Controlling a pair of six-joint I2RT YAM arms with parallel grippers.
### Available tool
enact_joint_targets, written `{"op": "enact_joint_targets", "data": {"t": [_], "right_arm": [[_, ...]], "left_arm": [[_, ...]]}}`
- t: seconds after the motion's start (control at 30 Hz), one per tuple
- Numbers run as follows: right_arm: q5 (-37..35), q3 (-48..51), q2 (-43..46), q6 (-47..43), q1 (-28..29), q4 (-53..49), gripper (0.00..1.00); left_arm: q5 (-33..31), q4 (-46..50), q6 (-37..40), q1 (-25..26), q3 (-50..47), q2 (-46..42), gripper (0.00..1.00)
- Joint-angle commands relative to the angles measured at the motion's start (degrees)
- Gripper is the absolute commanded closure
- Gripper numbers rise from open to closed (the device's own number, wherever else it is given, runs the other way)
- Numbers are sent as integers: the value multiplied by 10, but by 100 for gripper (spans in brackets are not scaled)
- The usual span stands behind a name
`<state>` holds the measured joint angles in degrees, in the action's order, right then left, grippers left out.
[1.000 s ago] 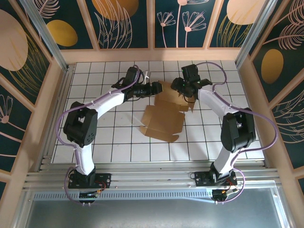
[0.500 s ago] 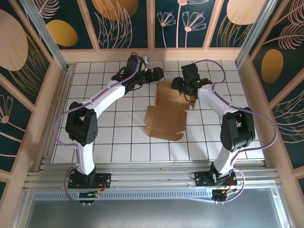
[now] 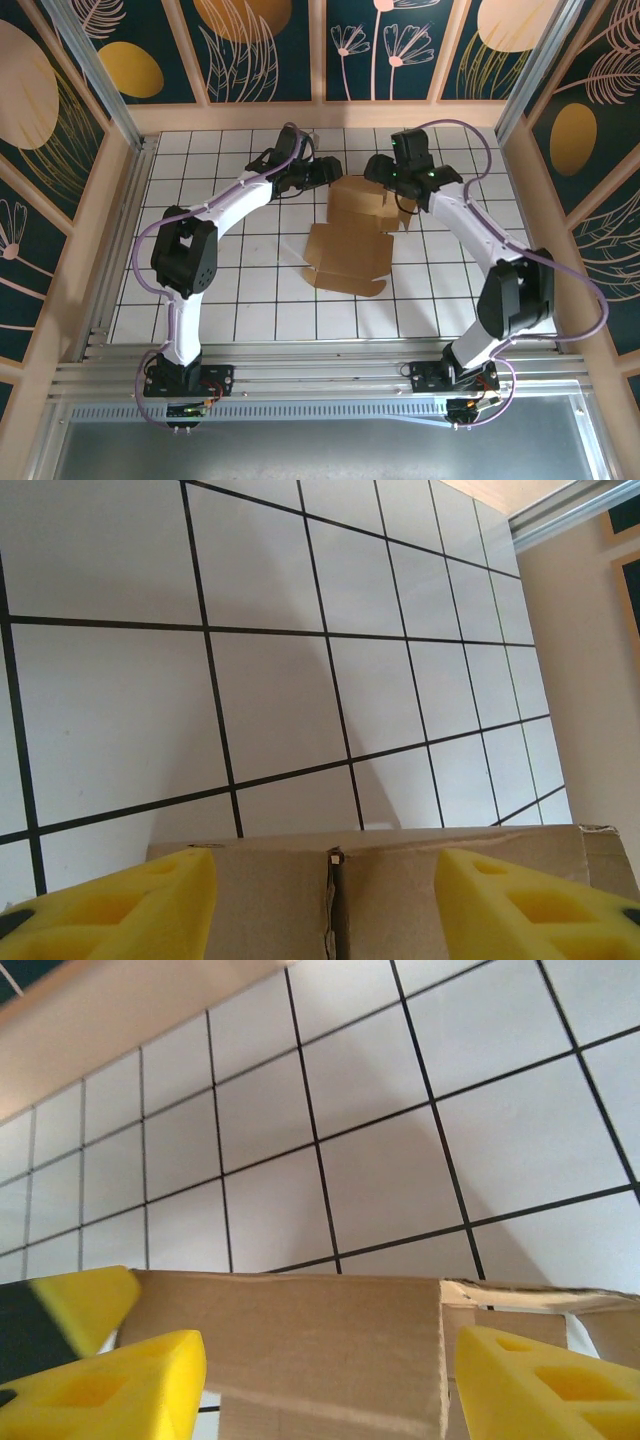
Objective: Fold the paper box
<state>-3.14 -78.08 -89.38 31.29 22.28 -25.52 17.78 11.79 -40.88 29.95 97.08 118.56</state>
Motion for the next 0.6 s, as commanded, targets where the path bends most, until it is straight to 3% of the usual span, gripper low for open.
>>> {"op": "enact_joint_targets", "data": {"t": [0.0,0.27,0.43,0.57], "right_arm": [[-17,65,68,53,2,-16,32],[20,315,186,138,1,131,33],[103,373,142,126,-39,230,38],[49,360,80,98,-48,248,38]], "left_arm": [[19,4,-15,-1,-9,-4,41],[38,-1,-15,1,-19,-18,40],[58,-10,-15,1,-27,-18,38],[67,-5,-13,1,-25,-8,38]]}}
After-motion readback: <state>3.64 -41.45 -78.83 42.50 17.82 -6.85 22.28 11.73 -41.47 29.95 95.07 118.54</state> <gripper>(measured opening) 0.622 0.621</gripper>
